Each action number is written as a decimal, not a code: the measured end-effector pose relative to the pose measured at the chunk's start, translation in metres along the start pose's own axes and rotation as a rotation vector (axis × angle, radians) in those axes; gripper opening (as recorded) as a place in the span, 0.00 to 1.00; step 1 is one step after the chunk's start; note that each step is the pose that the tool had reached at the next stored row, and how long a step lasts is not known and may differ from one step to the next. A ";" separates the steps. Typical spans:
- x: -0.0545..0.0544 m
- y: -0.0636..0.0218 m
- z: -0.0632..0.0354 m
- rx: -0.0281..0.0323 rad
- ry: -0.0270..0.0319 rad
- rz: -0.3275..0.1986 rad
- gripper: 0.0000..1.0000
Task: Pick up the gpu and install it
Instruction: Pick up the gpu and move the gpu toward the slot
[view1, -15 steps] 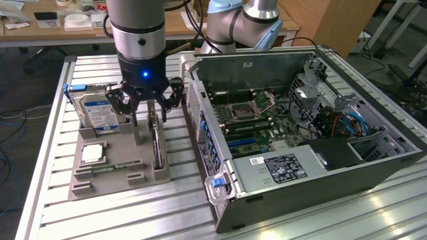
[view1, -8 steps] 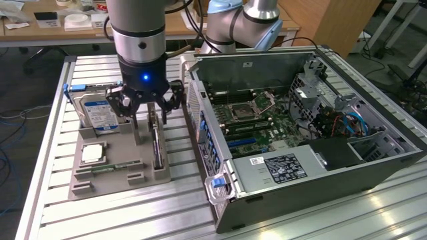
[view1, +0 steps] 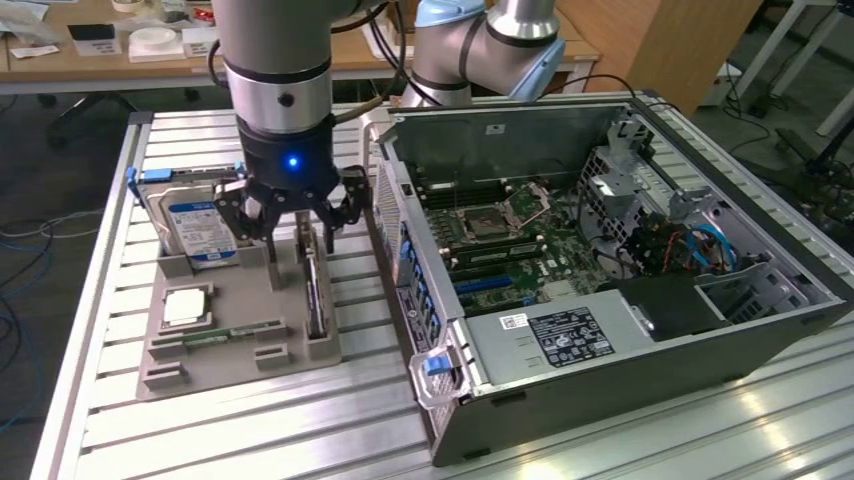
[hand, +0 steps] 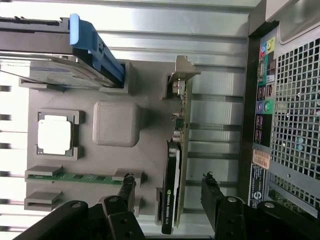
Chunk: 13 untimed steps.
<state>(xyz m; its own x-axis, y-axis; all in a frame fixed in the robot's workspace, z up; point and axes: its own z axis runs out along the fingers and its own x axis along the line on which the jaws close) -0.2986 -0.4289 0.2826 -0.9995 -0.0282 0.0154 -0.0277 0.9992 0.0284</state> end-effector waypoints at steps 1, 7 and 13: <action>0.000 0.0000 0.0007 0.0000 0.0001 0.000 0.65; 0.000 -0.0001 0.0052 0.0001 0.0002 -0.003 0.65; 0.000 -0.0003 0.0098 0.0002 0.0003 -0.008 0.65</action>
<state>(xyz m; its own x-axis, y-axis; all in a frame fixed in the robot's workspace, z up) -0.2986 -0.4289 0.2729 -0.9992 -0.0358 0.0155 -0.0353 0.9990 0.0284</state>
